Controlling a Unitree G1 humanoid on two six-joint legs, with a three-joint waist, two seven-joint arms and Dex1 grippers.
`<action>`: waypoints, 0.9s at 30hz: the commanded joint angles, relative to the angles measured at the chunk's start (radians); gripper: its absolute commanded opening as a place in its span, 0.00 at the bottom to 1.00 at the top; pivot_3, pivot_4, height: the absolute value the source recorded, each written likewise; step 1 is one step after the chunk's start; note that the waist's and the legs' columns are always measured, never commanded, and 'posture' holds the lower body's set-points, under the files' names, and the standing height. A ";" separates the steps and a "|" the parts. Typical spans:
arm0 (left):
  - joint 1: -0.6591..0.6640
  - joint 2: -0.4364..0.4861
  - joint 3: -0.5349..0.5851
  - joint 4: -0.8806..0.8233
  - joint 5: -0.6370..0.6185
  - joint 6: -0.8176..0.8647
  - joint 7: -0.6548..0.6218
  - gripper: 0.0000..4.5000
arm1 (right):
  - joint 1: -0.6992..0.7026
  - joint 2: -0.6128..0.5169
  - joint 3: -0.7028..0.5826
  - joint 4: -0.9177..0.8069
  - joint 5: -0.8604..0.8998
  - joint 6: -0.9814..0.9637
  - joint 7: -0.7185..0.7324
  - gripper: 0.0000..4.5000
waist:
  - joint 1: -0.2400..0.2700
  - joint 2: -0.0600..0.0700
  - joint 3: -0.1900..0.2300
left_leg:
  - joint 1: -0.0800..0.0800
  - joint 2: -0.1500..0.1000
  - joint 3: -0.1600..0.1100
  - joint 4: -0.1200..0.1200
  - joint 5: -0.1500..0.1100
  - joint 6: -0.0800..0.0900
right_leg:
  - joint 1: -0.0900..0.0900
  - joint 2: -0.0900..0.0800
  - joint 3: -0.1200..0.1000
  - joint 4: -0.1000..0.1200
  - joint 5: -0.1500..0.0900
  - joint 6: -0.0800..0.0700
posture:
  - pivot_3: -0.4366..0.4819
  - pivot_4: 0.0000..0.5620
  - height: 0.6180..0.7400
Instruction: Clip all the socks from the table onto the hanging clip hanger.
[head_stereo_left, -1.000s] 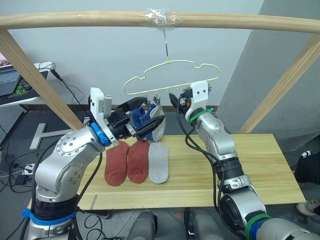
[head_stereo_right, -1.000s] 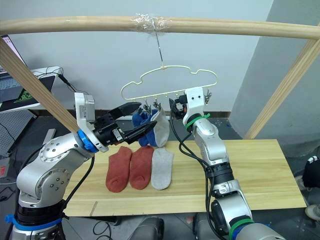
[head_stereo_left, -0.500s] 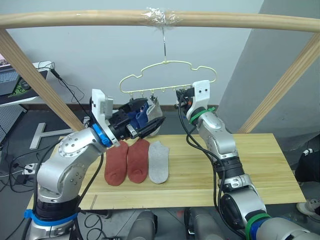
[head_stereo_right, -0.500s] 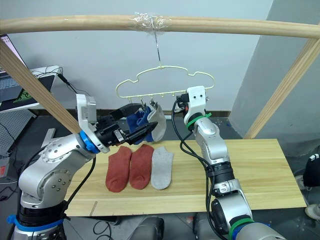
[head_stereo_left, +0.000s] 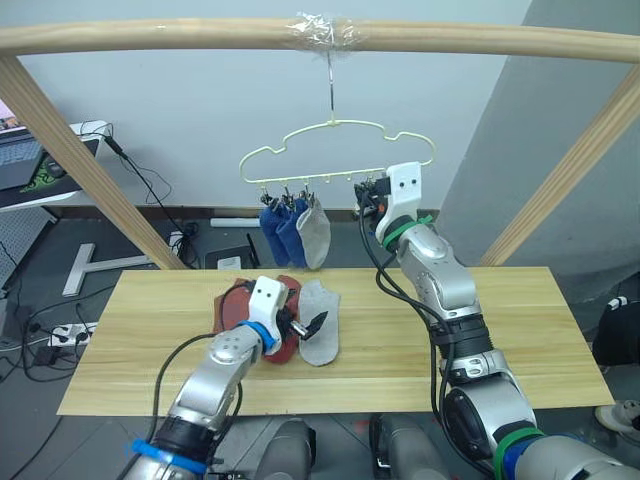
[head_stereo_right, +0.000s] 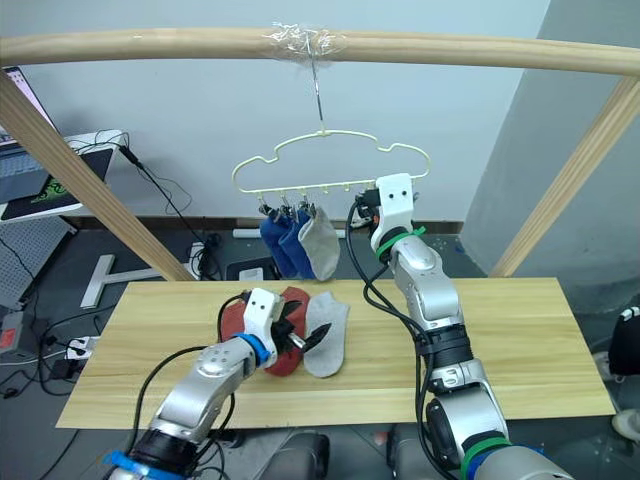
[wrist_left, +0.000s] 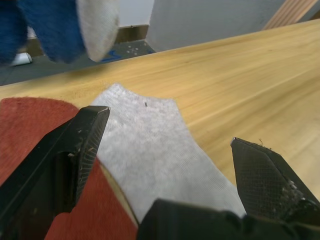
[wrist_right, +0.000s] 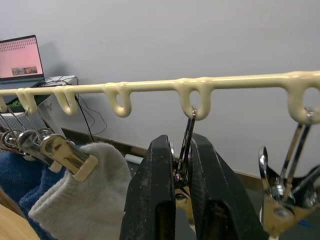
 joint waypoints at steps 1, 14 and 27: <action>-0.077 -0.076 -0.040 0.154 0.059 -0.100 0.004 1.00 | 0.013 0.006 0.009 -0.075 0.013 0.020 -0.002 0.01 | -0.001 0.000 0.000 | 0.000 0.000 0.000 0.000 0.000 0.000 | 0.000 0.000 0.000 0.000 0.000 0.000 | 0.50 0.39 1.00; -0.167 -0.122 -0.091 0.544 0.204 -0.148 -0.074 0.80 | 0.040 0.002 0.013 -0.129 0.022 0.076 -0.011 0.01 | -0.028 0.000 0.000 | 0.000 0.000 0.001 0.001 0.000 0.000 | 0.000 0.000 -0.002 0.003 0.000 0.001 | 0.47 0.40 1.00; -0.056 -0.146 -0.034 0.322 0.121 -0.142 -0.144 0.01 | 0.040 -0.017 0.010 -0.127 0.034 0.087 0.013 0.01 | -0.027 0.000 0.000 | 0.003 0.000 0.001 0.001 0.000 0.001 | 0.002 0.000 0.000 0.003 0.000 0.001 | 0.49 0.39 1.00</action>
